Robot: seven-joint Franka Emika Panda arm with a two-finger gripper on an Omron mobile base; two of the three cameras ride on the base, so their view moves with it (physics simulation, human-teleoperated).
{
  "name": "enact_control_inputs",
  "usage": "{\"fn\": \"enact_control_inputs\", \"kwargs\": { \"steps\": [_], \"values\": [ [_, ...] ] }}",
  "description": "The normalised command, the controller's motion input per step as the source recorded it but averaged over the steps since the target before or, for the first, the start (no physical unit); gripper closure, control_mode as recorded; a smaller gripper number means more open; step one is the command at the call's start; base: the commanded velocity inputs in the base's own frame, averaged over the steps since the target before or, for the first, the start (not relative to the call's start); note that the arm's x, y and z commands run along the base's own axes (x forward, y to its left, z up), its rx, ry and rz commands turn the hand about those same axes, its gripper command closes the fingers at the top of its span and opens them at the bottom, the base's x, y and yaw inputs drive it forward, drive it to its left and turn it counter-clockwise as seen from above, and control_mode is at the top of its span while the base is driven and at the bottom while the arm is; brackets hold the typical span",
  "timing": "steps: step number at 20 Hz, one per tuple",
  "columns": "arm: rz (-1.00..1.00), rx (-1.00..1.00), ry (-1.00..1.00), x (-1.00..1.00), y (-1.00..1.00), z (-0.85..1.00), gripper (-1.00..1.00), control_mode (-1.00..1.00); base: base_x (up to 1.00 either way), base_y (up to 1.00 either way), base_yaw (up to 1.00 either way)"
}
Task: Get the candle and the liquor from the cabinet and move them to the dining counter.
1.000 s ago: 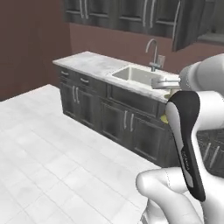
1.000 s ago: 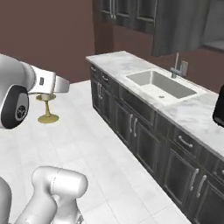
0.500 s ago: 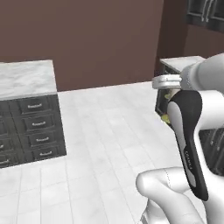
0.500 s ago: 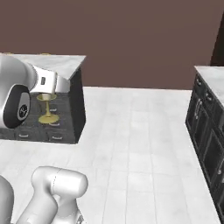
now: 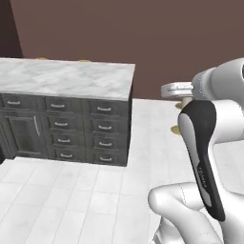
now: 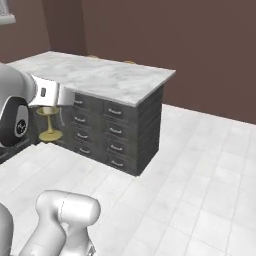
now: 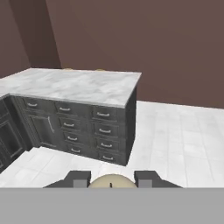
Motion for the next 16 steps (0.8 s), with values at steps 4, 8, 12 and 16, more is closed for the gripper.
{"fn": "enact_control_inputs", "kwargs": {
  "steps": [4,8,12,16],
  "values": [
    [0.00,0.00,0.00,0.00,0.00,0.00,1.00,1.00,1.00,-0.98,0.15],
    [0.00,0.00,0.00,0.00,0.00,0.00,1.00,1.00,1.00,-1.00,0.06],
    [0.00,0.00,0.00,0.00,0.00,0.00,1.00,1.00,1.00,-1.00,0.04],
    [0.00,0.00,0.00,0.00,0.00,0.00,1.00,1.00,1.00,-1.00,0.05]
  ]
}}
